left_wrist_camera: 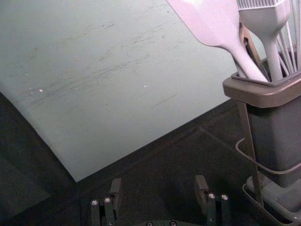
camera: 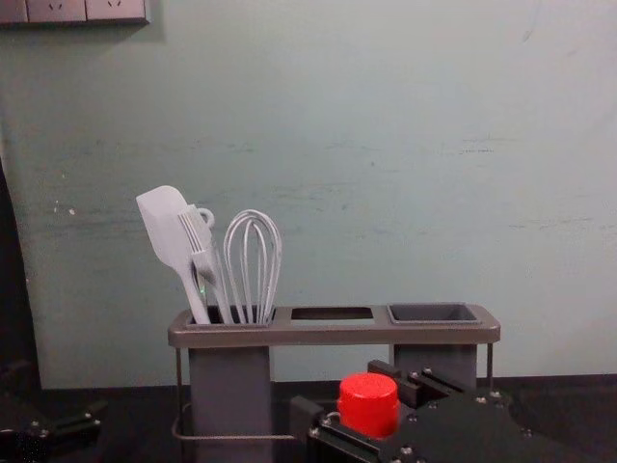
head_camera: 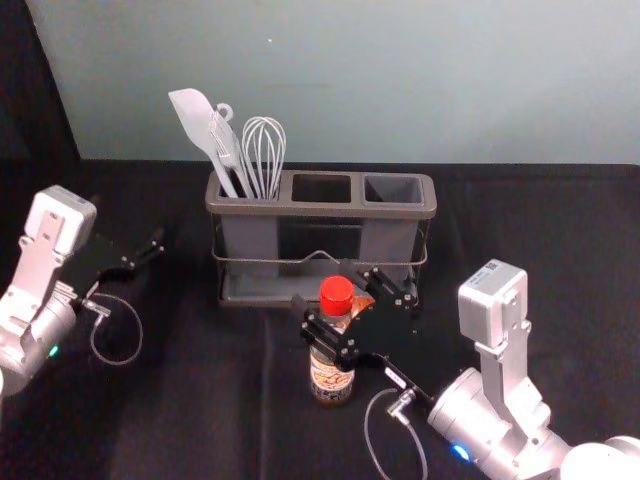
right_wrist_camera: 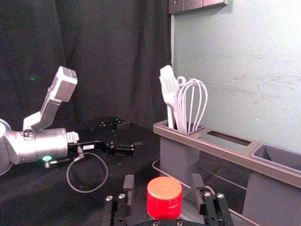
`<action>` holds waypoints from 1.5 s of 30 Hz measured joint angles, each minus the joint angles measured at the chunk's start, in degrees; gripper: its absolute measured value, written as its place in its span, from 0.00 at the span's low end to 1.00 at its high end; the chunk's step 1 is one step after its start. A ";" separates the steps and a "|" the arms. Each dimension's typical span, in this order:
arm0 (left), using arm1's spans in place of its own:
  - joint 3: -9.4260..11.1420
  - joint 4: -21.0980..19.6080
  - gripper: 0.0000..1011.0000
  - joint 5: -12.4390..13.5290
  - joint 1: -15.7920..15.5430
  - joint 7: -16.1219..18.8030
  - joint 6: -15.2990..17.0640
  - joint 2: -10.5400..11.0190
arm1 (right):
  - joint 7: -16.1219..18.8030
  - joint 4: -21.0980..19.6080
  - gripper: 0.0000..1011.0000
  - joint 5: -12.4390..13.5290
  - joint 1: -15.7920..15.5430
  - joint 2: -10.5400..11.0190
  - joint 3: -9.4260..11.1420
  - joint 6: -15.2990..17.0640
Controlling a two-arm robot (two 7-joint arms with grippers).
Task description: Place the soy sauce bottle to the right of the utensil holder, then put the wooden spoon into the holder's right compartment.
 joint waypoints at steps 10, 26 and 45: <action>0.00 0.00 0.99 0.00 0.00 0.00 0.00 0.00 | 1.32 0.01 0.47 -1.01 -0.41 -1.08 0.94 0.24; 0.00 0.00 0.99 0.00 0.00 0.00 0.00 0.00 | 3.71 -4.64 0.38 1.34 -3.12 -1.19 6.07 -0.59; 0.00 0.00 0.99 0.00 0.00 0.00 0.00 0.00 | 1.96 -1.87 0.37 5.57 -3.90 0.38 18.38 -0.38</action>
